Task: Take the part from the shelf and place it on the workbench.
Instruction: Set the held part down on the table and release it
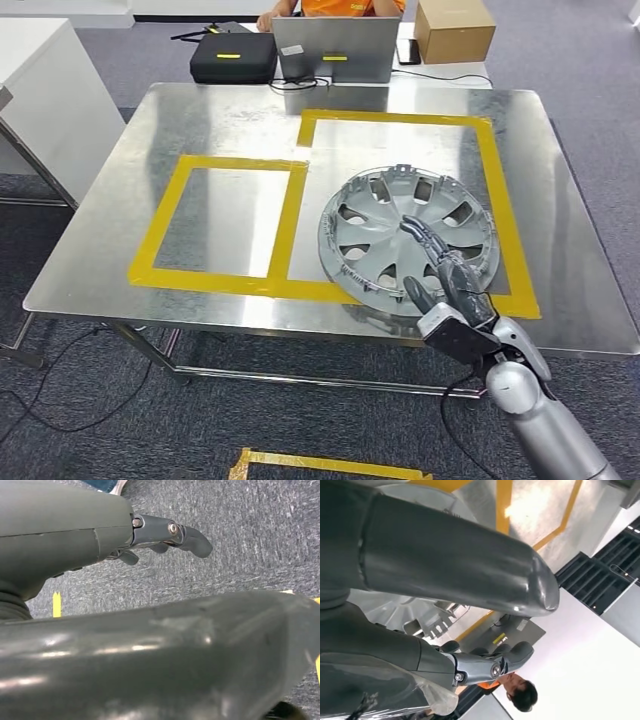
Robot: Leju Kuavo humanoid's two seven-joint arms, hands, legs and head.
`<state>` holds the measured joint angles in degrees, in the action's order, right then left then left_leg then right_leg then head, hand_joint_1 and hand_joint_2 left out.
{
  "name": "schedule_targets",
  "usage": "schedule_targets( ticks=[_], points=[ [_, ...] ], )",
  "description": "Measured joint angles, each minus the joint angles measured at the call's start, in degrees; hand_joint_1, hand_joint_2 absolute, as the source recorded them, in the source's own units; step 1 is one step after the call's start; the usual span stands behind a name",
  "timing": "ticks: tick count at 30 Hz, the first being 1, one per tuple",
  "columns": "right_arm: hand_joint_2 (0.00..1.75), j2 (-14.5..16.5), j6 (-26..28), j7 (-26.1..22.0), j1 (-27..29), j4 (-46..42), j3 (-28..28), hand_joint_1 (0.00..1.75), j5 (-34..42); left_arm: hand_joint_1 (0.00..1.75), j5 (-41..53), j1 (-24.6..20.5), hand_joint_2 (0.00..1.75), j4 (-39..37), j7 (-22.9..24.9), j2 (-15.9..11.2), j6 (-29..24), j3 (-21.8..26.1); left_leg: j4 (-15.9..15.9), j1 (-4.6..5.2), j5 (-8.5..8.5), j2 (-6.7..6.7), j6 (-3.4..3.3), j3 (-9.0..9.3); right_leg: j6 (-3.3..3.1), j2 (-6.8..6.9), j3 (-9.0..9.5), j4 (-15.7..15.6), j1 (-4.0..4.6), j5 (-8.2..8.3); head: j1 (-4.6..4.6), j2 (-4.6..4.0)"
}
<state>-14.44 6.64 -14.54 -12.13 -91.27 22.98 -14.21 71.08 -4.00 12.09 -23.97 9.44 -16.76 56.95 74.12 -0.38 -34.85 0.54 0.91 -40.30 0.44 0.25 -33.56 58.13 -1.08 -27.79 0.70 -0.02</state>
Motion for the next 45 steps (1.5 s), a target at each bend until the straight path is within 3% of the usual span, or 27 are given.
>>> schedule_targets(
  ticks=[1,2,5,7,10,12,14,16,17,19,21,25,27,30,31,32,33,36,37,40,42,45],
  points=[
    [0.0,0.3,0.0,-0.6,0.7,-0.6,-0.4,0.0,2.2,0.0,-0.1,0.0,0.0,0.0,0.0,0.0,0.0,0.1,0.6,0.0,0.28,0.0,-0.05,-0.2,-0.01,-0.02,0.02,0.0,0.02,-0.01,0.01,0.0],
    [0.0,0.7,0.0,-1.4,1.5,-1.4,-1.1,0.0,5.4,0.0,-0.3,0.1,0.0,0.0,0.1,0.0,-0.1,0.3,-1.0,0.01,1.59,0.0,-0.2,0.62,-0.01,-0.04,0.06,0.0,0.05,-0.02,0.01,0.0],
    [0.0,2.0,0.2,-4.6,4.1,-5.2,-4.2,0.0,16.1,0.0,-1.0,0.1,0.0,0.0,0.5,0.0,-0.2,0.9,-12.1,0.24,6.46,0.02,-1.21,6.01,0.24,-0.07,0.18,0.1,0.19,-0.1,-0.02,0.0],
    [0.0,2.6,0.8,-6.0,6.3,-8.1,-6.2,0.0,20.0,0.0,-1.6,0.1,0.0,0.0,1.0,0.0,-0.4,1.3,-15.4,0.52,6.94,0.04,-1.66,7.5,0.8,-0.02,0.06,0.0,0.25,-0.07,-0.05,0.0],
    [0.0,3.3,1.6,-7.2,10.1,-12.1,-9.0,0.0,22.7,0.0,-2.3,0.4,0.0,0.0,1.3,0.2,-0.7,2.1,-16.2,0.38,7.26,0.03,-2.26,7.76,1.79,-0.03,-0.11,0.1,0.16,-0.42,-0.09,0.0],
    [0.0,3.6,1.8,-8.0,12.4,-14.2,-10.7,0.0,23.8,0.0,-2.7,0.5,0.0,0.0,1.4,0.4,-0.9,2.5,-16.8,0.1,7.65,-0.04,-2.83,8.01,2.15,-0.14,-1.63,3.2,0.11,-2.72,-0.25,0.0],
    [0.0,4.0,1.8,-8.6,14.7,-15.5,-12.0,0.0,24.4,0.0,-2.9,0.4,0.0,0.0,1.7,0.7,-1.0,2.8,-16.8,0.15,7.68,-0.08,-2.99,7.96,2.39,-0.19,-4.93,10.6,0.07,-6.46,-0.39,0.0],
    [0.0,4.4,1.8,-9.4,17.1,-16.8,-12.9,0.0,24.6,0.0,-3.2,0.5,0.0,0.0,2.0,1.0,-1.0,3.3,-16.8,0.18,7.67,-0.11,-3.0,7.94,2.61,-0.18,-7.06,15.5,0.04,-7.91,-0.42,0.0],
    [0.0,4.6,1.8,-9.8,18.0,-17.4,-13.2,0.0,24.6,0.0,-3.3,0.5,0.0,0.0,2.1,1.1,-1.0,3.5,-16.7,0.17,7.67,-0.11,-2.99,7.94,2.67,-0.17,-6.54,14.7,0.0,-6.98,-0.41,0.0],
    [0.0,4.9,1.8,-10.5,19.4,-18.9,-13.7,0.0,24.3,0.0,-3.5,0.5,0.0,0.0,2.2,1.2,-1.1,3.8,-16.5,0.15,7.57,-0.11,-2.83,7.94,2.71,-0.1,-2.73,7.6,-0.15,-3.45,-0.43,0.0],
    [0.0,5.1,1.8,-10.9,20.2,-20.4,-14.0,0.0,23.8,0.0,-3.6,0.5,0.0,0.0,2.3,1.2,-1.2,4.0,-15.9,0.4,7.33,-0.09,-2.31,7.76,2.5,-0.16,0.91,1.3,-0.17,-1.54,-0.41,0.0],
    [0.0,5.3,1.8,-11.2,21.7,-22.5,-14.2,0.0,23.2,0.0,-4.0,0.5,0.0,0.0,2.3,1.2,-1.3,4.5,-15.4,0.47,7.12,-0.12,-1.21,7.49,1.3,-0.33,1.58,0.0,-0.07,-1.08,-0.36,0.0],
    [0.0,5.3,1.8,-11.3,22.1,-23.1,-14.2,0.0,22.9,0.0,-4.1,0.4,0.0,0.0,2.3,1.2,-1.5,4.9,-12.5,0.32,4.61,-0.16,-0.64,6.5,0.63,-0.18,1.39,-0.2,-0.23,-0.7,-0.24,0.0],
    [0.0,5.3,1.8,-11.4,22.5,-23.6,-14.2,0.0,22.7,0.0,-4.2,0.4,0.0,0.0,2.3,1.2,-1.6,5.1,-2.0,0.17,-1.47,-0.19,-0.13,2.76,0.03,0.0,0.63,-0.1,-0.09,-0.16,-0.14,0.0],
    [0.0,5.3,1.9,-11.4,22.6,-23.7,-14.2,0.0,22.7,0.0,-4.2,0.4,0.0,0.0,2.4,1.2,-1.6,5.2,0.1,0.16,-2.26,-0.19,-0.15,2.26,-0.05,0.02,0.32,-0.1,-0.02,0.06,-0.14,0.0],
    [0.0,5.4,2.0,-11.5,22.8,-23.7,-14.2,0.0,22.6,0.0,-4.2,0.5,0.0,0.0,2.4,1.2,-1.6,5.2,0.0,0.17,-1.9,-0.19,-0.28,2.82,-0.07,0.02,0.04,-0.1,0.06,0.33,-0.13,0.0],
    [0.0,5.4,2.1,-11.6,23.0,-23.9,-14.2,0.0,22.5,0.0,-4.2,0.4,0.0,0.0,2.4,1.2,-1.7,5.2,-2.4,0.19,-0.54,-0.19,-0.52,4.5,-0.03,-0.01,-0.19,-0.1,0.12,0.57,-0.13,0.0],
    [0.0,5.5,2.4,-11.9,23.3,-24.5,-14.3,0.0,22.4,0.0,-4.2,0.2,0.0,0.0,2.8,1.1,-1.9,5.2,-14.2,0.52,3.59,-0.19,-1.66,11.22,0.37,-0.07,-0.7,-0.1,0.35,1.31,-0.17,0.0],
    [0.0,5.5,2.4,-11.9,23.4,-24.7,-14.3,0.0,22.3,0.0,-4.2,0.1,0.0,0.0,2.9,1.1,-1.9,5.2,-16.2,0.68,4.03,-0.19,-1.91,12.14,0.67,-0.06,-0.87,0.0,0.38,1.58,-0.19,0.0],
    [0.0,5.6,2.7,-12.0,23.8,-25.0,-14.4,0.0,22.2,0.0,-4.2,0.1,0.0,0.0,3.1,1.2,-2.0,5.2,-17.1,0.83,4.96,-0.28,-2.43,11.78,1.72,-0.05,-1.31,-0.2,0.2,2.31,-0.2,0.0],
    [0.0,5.6,2.9,-12.0,24.3,-25.2,-14.7,0.0,22.0,0.0,-4.2,0.2,0.0,0.0,3.2,1.3,-2.1,5.2,-17.7,0.63,6.18,-0.48,-3.16,11.15,2.34,-0.17,-2.37,1.5,0.1,0.19,-0.33,0.0],
    [0.0,5.6,3.3,-12.1,24.8,-25.3,-15.2,0.0,21.9,0.0,-4.2,0.1,0.0,0.0,3.2,1.4,-2.1,5.3,-17.9,0.66,7.76,-0.7,-3.77,9.28,2.93,-0.22,-5.32,11.1,0.02,-7.15,-0.64,0.0]
  ],
)
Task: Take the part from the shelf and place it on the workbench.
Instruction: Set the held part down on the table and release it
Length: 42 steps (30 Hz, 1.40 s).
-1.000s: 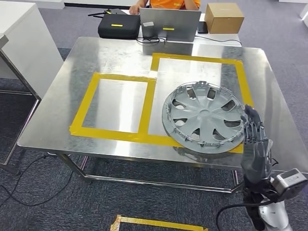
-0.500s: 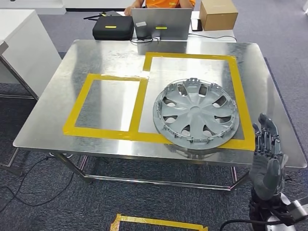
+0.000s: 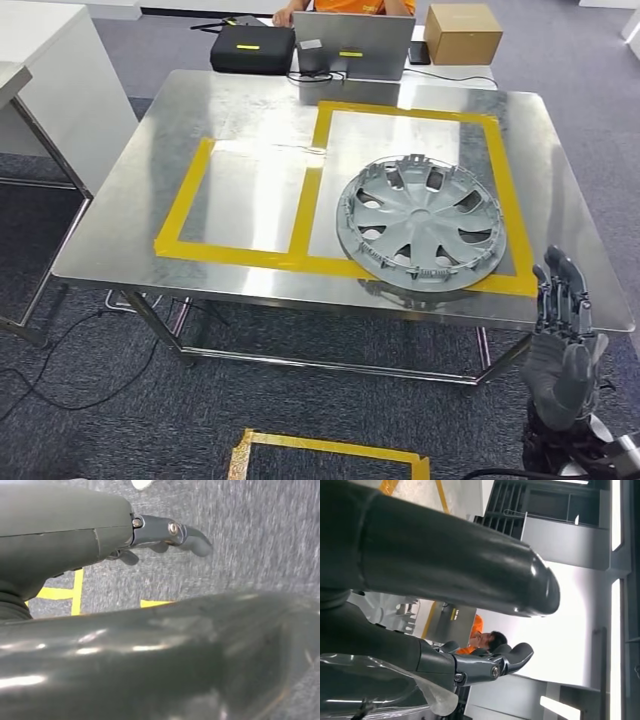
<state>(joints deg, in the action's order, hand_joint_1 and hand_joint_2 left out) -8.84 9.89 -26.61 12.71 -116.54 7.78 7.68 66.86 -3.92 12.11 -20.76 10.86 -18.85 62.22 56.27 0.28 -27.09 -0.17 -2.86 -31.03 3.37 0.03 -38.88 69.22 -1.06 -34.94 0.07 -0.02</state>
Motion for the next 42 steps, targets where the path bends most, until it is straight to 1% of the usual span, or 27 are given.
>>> schedule_targets(
  ticks=[1,2,3,5,7,8,10,12,14,16,17,18,19,21,23,26,28,30,31,32,33,34,36,38,39,41,42],
  points=[
    [0.0,0.0,0.1,0.0,0.2,0.0,-0.1,0.0,0.0,0.0,0.0,0.0,0.0,0.0,0.0,0.0,0.0,0.0,0.1,0.04,0.47,-0.04,0.01,-0.71,0.16,0.01,-0.39,2.8,-0.01,-1.25,-0.02,0.0],
    [0.0,0.0,0.1,0.0,0.5,0.0,-0.2,0.0,0.0,0.0,0.0,0.0,0.0,0.0,0.0,0.1,0.0,0.0,0.2,0.06,0.92,-0.07,0.05,-1.42,0.28,0.02,0.09,3.9,-0.02,-1.3,-0.02,0.0],
    [0.0,0.0,0.2,0.0,0.6,0.0,-0.3,0.0,0.0,0.0,0.0,0.0,0.0,0.0,0.0,0.1,0.0,0.1,0.3,0.04,1.32,-0.09,0.15,-2.07,0.35,0.03,1.61,2.9,-0.04,-0.27,-0.04,0.0],
    [0.0,0.0,0.2,0.0,0.7,-0.1,-0.4,0.0,-0.1,0.0,0.0,0.0,0.0,0.0,0.0,0.1,0.0,0.2,0.7,0.03,1.97,-0.1,0.52,-3.17,0.42,0.07,7.25,-4.3,-0.14,2.3,-0.04,0.0],
    [0.0,0.1,0.3,0.0,0.6,-0.3,-0.5,0.0,-0.1,0.0,0.1,0.0,0.0,0.0,0.0,0.1,0.0,0.2,1.4,0.21,2.62,-0.09,1.09,-4.02,0.15,-0.02,12.13,-11.5,-0.09,2.88,-0.07,0.0],
    [0.0,0.1,0.3,-0.1,0.7,-0.4,-0.5,0.0,-0.1,0.0,0.1,0.0,0.0,0.0,0.1,0.1,0.0,0.2,1.6,0.3,3.01,-0.09,1.37,-4.3,-0.12,-0.07,13.03,-13.3,-0.02,2.7,-0.09,0.0],
    [0.0,0.1,0.4,-0.1,0.8,-0.5,-0.5,0.0,-0.1,0.0,0.1,0.1,0.0,0.0,0.1,0.1,0.0,0.3,1.7,0.31,3.66,-0.06,1.91,-4.65,-0.94,-0.03,12.39,-13.6,0.01,3.02,-0.16,0.0],
    [0.0,0.2,0.5,-0.1,0.9,-0.5,-0.5,0.0,-0.1,0.0,0.1,0.2,0.0,0.0,0.1,0.0,0.0,0.3,3.4,0.16,1.56,0.03,2.58,-5.35,-2.09,0.16,11.51,-13.6,-0.1,3.81,-0.07,0.0],
    [0.0,0.2,0.6,-0.1,0.8,-0.5,-0.5,0.0,-0.1,0.0,0.1,0.2,0.0,0.0,0.1,0.0,0.0,0.3,9.2,-0.05,-3.85,0.09,3.23,-6.91,-2.92,0.36,10.65,-13.7,-0.1,4.8,0.07,0.0],
    [0.0,0.3,0.8,0.0,0.8,-0.5,-0.5,0.0,-0.2,0.0,0.2,0.2,0.0,0.0,0.1,0.0,0.0,0.3,16.1,-0.2,-7.96,0.08,3.54,-8.1,-3.09,0.43,9.56,-13.4,0.0,5.8,0.09,0.0],
    [0.0,0.3,0.8,0.0,0.8,-0.5,-0.5,0.0,-0.2,0.0,0.2,0.2,0.0,0.0,0.1,0.0,0.0,0.3,17.5,-0.23,-8.27,0.08,3.54,-7.72,-3.06,0.44,8.86,-13.2,0.05,6.26,0.1,0.0],
    [0.0,0.3,0.9,0.0,0.8,-0.5,-0.5,0.0,-0.3,0.0,0.2,0.2,0.0,0.0,0.1,0.0,0.0,0.3,16.8,-0.23,-7.55,0.09,3.42,-6.4,-3.02,0.43,8.07,-12.9,0.1,6.66,0.1,0.0],
    [0.0,0.3,0.9,0.0,0.8,-0.5,-0.5,0.0,-0.3,0.0,0.2,0.2,0.0,0.0,0.1,0.0,0.0,0.3,13.9,-0.21,-6.14,0.1,3.17,-4.11,-2.96,0.41,7.34,-12.6,0.17,7.01,0.12,0.0],
    [0.0,0.3,0.9,0.0,0.8,-0.5,-0.5,0.0,-0.4,0.0,0.2,0.2,0.0,0.0,0.1,0.0,0.0,0.3,5.4,-0.04,-3.99,0.19,2.32,1.33,-2.72,0.38,6.26,-12.2,0.32,7.62,0.09,0.0],
    [0.0,0.3,1.0,0.0,0.7,-0.5,-0.5,0.0,-0.5,0.0,0.3,0.1,0.0,0.0,0.1,-0.1,-0.1,0.3,0.4,0.27,-3.47,0.28,1.69,3.96,-2.2,0.42,5.63,-12.1,0.33,8.41,0.07,0.0],
    [0.0,0.4,1.0,0.0,0.8,-0.6,-0.6,0.0,-0.9,0.0,0.3,0.1,0.0,0.0,0.1,0.0,-0.1,0.3,-0.7,0.35,-2.25,0.15,1.03,3.35,-1.16,0.34,5.04,-12.4,0.24,9.17,0.07,0.0],
    [0.0,0.4,1.0,0.1,0.8,-0.6,-0.6,0.0,-1.1,0.0,0.4,0.0,0.0,0.0,0.1,0.1,-0.1,0.3,-1.3,0.05,-0.89,-0.07,0.36,2.33,-0.67,0.15,3.65,-9.8,0.26,6.08,-0.13,0.0],
    [0.0,0.4,1.0,0.1,0.8,-0.6,-0.7,0.0,-1.1,0.0,0.5,0.0,0.0,0.0,0.1,0.2,-0.1,0.3,-1.3,0.04,0.21,-0.18,-0.03,0.92,-0.35,0.09,1.49,-2.9,0.19,0.63,-0.33,0.0],
    [0.0,0.4,1.0,0.2,0.9,-0.6,-0.7,0.0,-1.1,0.0,0.5,0.0,0.0,0.0,0.1,0.2,-0.1,0.3,-1.2,0.09,0.71,-0.22,-0.06,0.18,-0.21,0.09,0.75,0.7,0.17,-1.14,-0.37,0.0],
    [0.0,0.4,1.0,0.2,0.9,-0.6,-0.8,0.0,-1.2,0.0,0.5,0.0,0.0,0.0,0.1,0.2,-0.1,0.3,-1.0,0.13,1.21,-0.27,-0.04,-0.56,-0.08,0.09,0.59,3.1,0.16,-1.7,-0.37,0.0],
    [0.0,0.4,1.1,0.2,1.0,-0.6,-0.8,0.0,-1.2,0.0,0.5,0.0,0.0,0.0,0.1,0.3,-0.1,0.3,-0.9,0.13,1.68,-0.31,0.03,-1.33,0.02,0.1,1.34,3.6,0.15,-0.96,-0.39,0.0],
    [0.0,0.4,1.1,0.2,1.0,-0.6,-0.8,0.0,-1.3,0.0,0.5,0.0,0.0,0.0,0.1,0.3,-0.1,0.3,-0.7,0.1,2.11,-0.34,0.15,-2.07,0.09,0.11,3.03,2.0,0.11,0.57,-0.39,0.0],
    [0.0,0.4,1.1,0.2,0.9,-0.6,-0.8,0.0,-1.5,0.0,0.5,-0.1,0.0,0.0,0.1,0.3,-0.1,0.3,0.1,0.11,2.8,-0.33,0.57,-3.5,0.28,0.1,8.57,-5.4,-0.07,3.17,-0.41,0.0],
    [0.0,0.4,1.1,0.1,0.7,-0.6,-0.9,0.0,-1.5,0.0,0.6,-0.1,0.0,0.0,0.1,0.4,-0.1,0.3,0.9,0.31,3.45,-0.32,1.12,-4.56,0.07,-0.01,13.02,-12.4,-0.12,3.05,-0.44,0.0],
    [0.0,0.4,1.1,0.1,0.7,-0.6,-0.9,0.0,-1.6,0.0,0.6,0.0,0.0,0.0,0.1,0.4,-0.1,0.3,1.1,0.41,3.87,-0.31,1.37,-4.92,-0.17,-0.06,13.68,-13.9,-0.04,2.59,-0.45,0.0],
    [0.0,0.4,1.1,0.1,0.7,-0.6,-0.9,0.0,-1.8,0.0,0.8,0.0,0.0,0.0,0.1,0.4,-0.1,0.3,1.3,0.37,4.5,-0.23,1.9,-5.48,-0.99,0.03,12.91,-14.0,-0.01,2.97,-0.49,0.0],
    [0.0,0.4,1.2,0.1,0.6,-0.6,-0.9,0.0,-1.9,0.0,0.8,0.0,0.0,0.0,0.0,0.3,-0.1,0.3,1.8,0.3,3.81,-0.15,2.23,-5.86,-1.48,0.1,12.45,-13.9,-0.06,3.36,-0.45,0.0]
  ],
)
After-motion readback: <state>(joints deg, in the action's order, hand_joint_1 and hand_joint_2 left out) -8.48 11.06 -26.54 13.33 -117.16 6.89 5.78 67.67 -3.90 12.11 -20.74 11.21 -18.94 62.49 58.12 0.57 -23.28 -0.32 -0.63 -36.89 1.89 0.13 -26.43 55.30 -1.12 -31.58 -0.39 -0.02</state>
